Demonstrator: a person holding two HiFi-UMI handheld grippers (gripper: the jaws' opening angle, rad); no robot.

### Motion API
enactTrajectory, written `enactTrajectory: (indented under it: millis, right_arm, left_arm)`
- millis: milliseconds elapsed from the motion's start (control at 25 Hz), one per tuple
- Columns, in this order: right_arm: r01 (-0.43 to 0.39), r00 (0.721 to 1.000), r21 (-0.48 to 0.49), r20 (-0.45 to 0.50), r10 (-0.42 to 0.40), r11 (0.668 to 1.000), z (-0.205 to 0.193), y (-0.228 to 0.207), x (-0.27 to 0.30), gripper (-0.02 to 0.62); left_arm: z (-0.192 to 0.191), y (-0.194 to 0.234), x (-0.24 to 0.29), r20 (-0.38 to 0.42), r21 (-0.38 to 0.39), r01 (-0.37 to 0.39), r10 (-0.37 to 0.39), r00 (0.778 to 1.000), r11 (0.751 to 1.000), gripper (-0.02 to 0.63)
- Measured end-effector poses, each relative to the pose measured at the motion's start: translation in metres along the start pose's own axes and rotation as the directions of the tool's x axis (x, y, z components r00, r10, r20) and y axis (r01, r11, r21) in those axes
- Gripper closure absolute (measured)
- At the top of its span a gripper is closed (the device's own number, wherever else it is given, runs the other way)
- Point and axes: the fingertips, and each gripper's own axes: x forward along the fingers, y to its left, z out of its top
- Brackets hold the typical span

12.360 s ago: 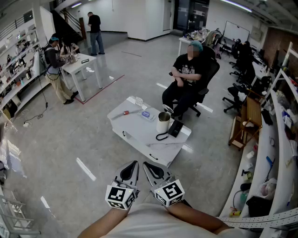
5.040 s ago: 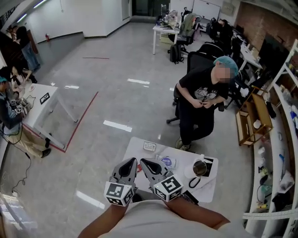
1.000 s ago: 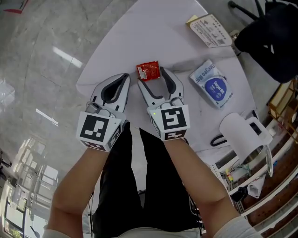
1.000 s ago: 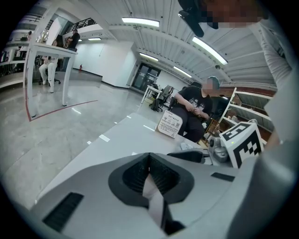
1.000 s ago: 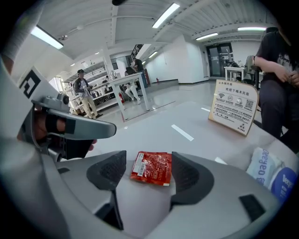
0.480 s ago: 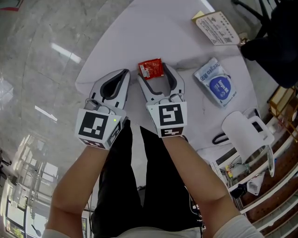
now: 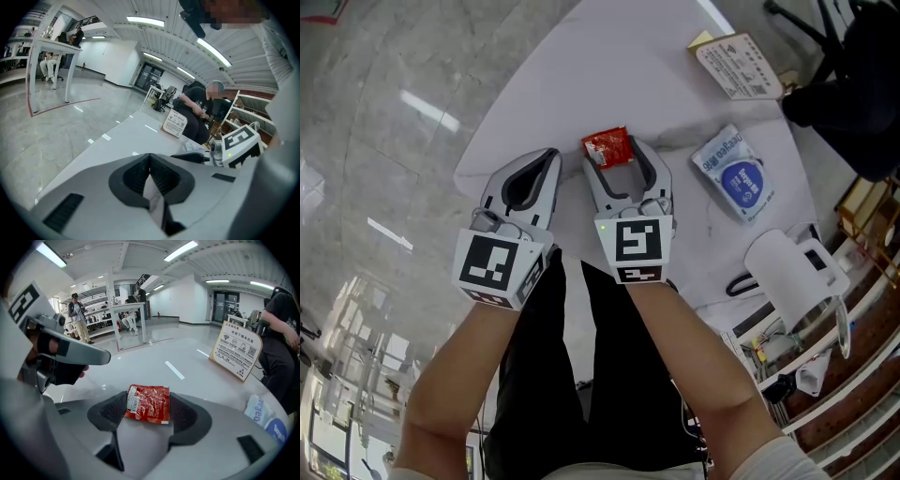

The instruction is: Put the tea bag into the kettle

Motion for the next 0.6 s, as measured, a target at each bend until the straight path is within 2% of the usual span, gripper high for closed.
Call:
enactTrajectory:
  millis: [240,440,600]
  right_arm:
    - [0.004,1.000,-0.005,-0.006,-0.004,1.000,0.0000,-0.0016,-0.0005,0.318]
    - [0.000,1.000,-0.014,-0.010,-0.001,1.000,0.0001,-0.0025,-0.0010,0.392]
    - [-0.005,1.000,-0.004,-0.013,0.005,1.000,0.0010,-0.0032,-0.0015,0.416]
  left_arm:
    - [-0.0007,0.0013,-0.0023,-0.001,-0.010,-0.003,0.003,1.000,1.000,0.598]
    - [-0.0012,0.0006,-0.0044,-0.001,-0.006,-0.003,0.003,1.000,1.000,0.598]
    - [-0.0013,0.0011,-0.0066,-0.005,-0.007,-0.004,0.004,1.000,1.000,0.598]
